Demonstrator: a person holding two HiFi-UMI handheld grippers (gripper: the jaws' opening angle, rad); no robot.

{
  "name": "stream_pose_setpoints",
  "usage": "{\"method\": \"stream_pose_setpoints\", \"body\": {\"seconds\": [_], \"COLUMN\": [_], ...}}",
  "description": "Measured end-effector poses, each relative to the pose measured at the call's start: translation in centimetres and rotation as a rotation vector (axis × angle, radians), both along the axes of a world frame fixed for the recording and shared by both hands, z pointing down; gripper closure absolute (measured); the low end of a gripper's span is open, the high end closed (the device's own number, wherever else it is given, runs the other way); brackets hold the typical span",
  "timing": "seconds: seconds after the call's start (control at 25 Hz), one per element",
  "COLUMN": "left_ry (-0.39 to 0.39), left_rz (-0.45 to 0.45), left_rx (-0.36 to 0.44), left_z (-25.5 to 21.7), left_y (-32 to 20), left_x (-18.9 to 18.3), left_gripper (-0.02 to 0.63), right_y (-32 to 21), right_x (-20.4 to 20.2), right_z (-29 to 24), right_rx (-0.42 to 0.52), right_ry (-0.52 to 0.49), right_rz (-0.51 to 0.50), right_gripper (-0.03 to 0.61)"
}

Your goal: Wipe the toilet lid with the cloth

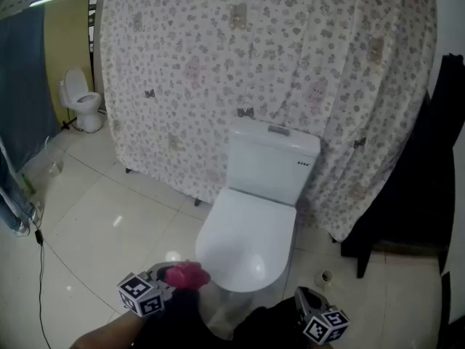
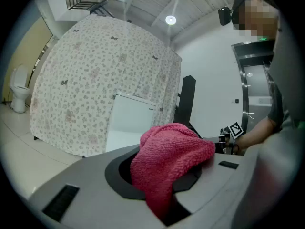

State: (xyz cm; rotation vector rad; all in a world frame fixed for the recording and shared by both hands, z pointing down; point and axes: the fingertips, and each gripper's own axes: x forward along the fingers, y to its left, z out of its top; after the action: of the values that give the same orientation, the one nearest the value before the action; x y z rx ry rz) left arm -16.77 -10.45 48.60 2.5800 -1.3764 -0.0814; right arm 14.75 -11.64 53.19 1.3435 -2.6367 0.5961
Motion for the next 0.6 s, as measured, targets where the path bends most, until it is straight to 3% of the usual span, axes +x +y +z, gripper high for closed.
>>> {"method": "stream_pose_setpoints", "body": {"seconds": [0.32,0.6], "left_ry": [0.042,0.057], "left_rz": [-0.03,-0.037], "left_rx": [0.007,0.066], "left_z": [-1.0,-6.0], "left_y": [0.5,-0.2], "left_x": [-1.4,-1.1], "left_gripper": [0.538,0.538], "right_y": [0.3,-1.4], "right_x": [-2.1,-3.0], "right_z": [-0.7,-6.3], "right_rx": [-0.01,0.055], "right_ry": [0.052,0.053], "right_rz": [-0.061,-0.07], "right_gripper": [0.574,0.574]}}
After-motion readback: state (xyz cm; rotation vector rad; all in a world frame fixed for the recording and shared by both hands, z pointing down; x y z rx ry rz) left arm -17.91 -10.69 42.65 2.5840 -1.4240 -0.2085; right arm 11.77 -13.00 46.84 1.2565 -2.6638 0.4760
